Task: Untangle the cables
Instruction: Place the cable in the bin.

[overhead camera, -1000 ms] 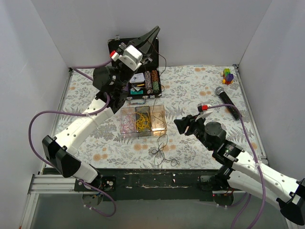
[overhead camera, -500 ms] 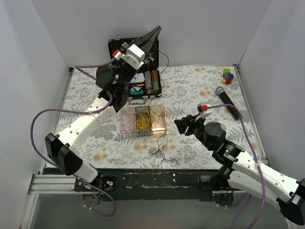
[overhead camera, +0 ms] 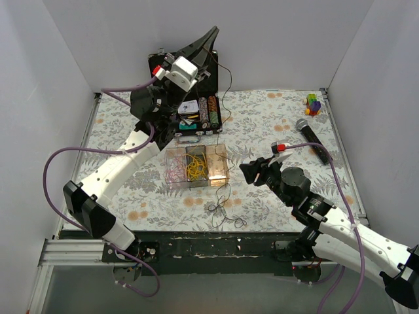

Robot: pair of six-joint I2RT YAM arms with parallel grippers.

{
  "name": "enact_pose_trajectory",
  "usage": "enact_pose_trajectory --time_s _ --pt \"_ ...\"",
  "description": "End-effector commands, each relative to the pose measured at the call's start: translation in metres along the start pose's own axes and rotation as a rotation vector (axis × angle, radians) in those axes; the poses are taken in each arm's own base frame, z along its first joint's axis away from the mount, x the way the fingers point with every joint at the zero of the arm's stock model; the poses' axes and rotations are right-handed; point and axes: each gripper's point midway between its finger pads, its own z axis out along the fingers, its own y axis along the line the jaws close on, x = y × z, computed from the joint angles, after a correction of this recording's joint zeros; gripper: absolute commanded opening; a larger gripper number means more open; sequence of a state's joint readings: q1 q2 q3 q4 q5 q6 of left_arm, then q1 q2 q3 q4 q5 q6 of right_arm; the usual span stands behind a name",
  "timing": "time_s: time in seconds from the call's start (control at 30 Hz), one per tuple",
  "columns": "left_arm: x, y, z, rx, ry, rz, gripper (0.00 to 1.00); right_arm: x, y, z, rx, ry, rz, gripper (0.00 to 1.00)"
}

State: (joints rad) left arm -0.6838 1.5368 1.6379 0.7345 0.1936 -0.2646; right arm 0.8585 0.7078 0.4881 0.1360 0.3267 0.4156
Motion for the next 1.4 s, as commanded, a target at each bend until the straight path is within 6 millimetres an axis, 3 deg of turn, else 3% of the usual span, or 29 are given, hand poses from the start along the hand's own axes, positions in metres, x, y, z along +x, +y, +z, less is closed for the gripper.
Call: enact_pose_trajectory --time_s 0.0,0.37,0.67,0.83,1.17,1.37 --pt "-0.013 0.013 0.004 -0.032 -0.029 0.034 0.00 -0.015 0.005 -0.001 -0.019 -0.052 0.017 0.54" --pt "0.005 0.004 -0.006 -0.010 -0.001 0.049 0.00 -0.009 0.000 -0.003 -0.008 -0.047 0.023 0.54" --pt "0.015 0.013 0.001 -0.037 0.000 0.071 0.00 -0.007 -0.001 -0.002 -0.008 -0.046 0.022 0.52" --pt "0.027 0.014 -0.007 -0.030 0.013 0.107 0.00 -0.005 -0.001 -0.002 -0.007 -0.041 0.021 0.52" --pt "0.050 0.050 -0.012 -0.096 0.033 0.187 0.00 -0.005 -0.002 0.001 -0.005 -0.037 0.019 0.52" --pt "0.054 0.048 -0.019 -0.078 0.053 0.178 0.00 -0.004 -0.002 0.001 -0.008 -0.031 0.019 0.51"
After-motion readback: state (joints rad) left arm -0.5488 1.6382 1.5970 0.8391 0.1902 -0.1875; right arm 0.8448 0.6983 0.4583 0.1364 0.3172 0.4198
